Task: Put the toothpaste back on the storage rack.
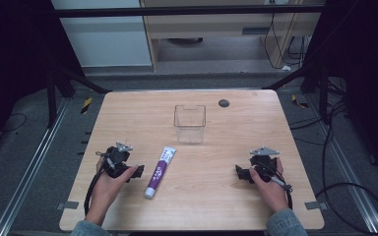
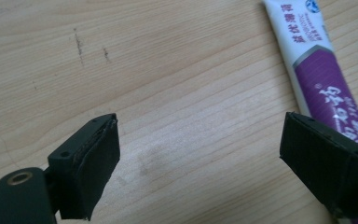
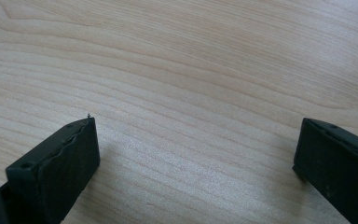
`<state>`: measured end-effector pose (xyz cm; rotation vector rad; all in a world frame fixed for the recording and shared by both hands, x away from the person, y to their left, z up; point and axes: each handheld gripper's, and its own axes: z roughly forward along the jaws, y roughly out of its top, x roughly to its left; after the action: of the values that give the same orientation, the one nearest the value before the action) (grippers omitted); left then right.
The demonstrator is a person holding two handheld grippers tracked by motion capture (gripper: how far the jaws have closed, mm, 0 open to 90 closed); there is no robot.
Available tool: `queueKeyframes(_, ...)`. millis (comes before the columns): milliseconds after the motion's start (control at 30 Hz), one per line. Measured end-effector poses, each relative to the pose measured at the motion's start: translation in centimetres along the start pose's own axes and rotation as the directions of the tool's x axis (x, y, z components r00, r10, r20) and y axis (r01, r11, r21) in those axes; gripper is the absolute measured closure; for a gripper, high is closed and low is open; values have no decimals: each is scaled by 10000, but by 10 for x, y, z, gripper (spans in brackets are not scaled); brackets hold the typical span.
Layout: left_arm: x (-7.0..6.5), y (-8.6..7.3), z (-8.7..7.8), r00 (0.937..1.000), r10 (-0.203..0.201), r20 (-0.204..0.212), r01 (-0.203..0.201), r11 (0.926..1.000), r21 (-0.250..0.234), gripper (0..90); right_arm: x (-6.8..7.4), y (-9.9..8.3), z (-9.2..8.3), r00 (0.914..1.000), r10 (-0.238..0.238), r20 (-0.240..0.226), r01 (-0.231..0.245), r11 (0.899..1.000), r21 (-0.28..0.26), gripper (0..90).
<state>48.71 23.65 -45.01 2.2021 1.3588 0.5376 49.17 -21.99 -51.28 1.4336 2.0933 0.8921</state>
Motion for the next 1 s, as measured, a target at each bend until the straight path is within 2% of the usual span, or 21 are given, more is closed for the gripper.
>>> queueKeyframes(67, -3, 4, -3, 10000, 16, 27, -16, 10000, 16, 116, 0, 0, 0, 10000, 6, -3, -6, 10000, 5, 4)
queueKeyframes(100, -7, 7, -5, 9995, -117, 302, 115, 9999, 48, 135, 0, 0, 0, 10000, 2, -1, -2, 10000, -3, 4)
queueKeyframes(267, -16, 14, -9, 9994, -50, 335, 45, 9999, 151, 145, 0, 0, 0, 10000, -31, 7, 31, 10000, -2, 4)
queueKeyframes(400, -27, 23, -11, 9989, 246, 400, -256, 9994, 246, 145, 0, 0, 0, 10000, -37, 6, 37, 10000, -5, 4)
queueKeyframes(433, -32, 28, -11, 9979, 468, 440, -480, 9985, 273, 147, 0, 0, 0, 10000, -41, 7, 41, 10000, -10, 4)
queueKeyframes(600, -44, 35, -8, 9954, 800, 522, -819, 9960, 349, 154, 0, 0, 0, 10000, -35, 5, 35, 10000, -5, 4)
queueKeyframes(767, -56, 41, -2, 9897, 1301, 602, -1333, 9896, 534, 186, 0, 0, 0, 10000, -33, 4, 33, 10000, -5, 4)
queueKeyframes(1000, -67, 51, 7, 9849, 1637, 559, -1682, 9817, 893, 185, 0, 0, 0, 10000, -42, 7, 42, 10000, -6, 4)
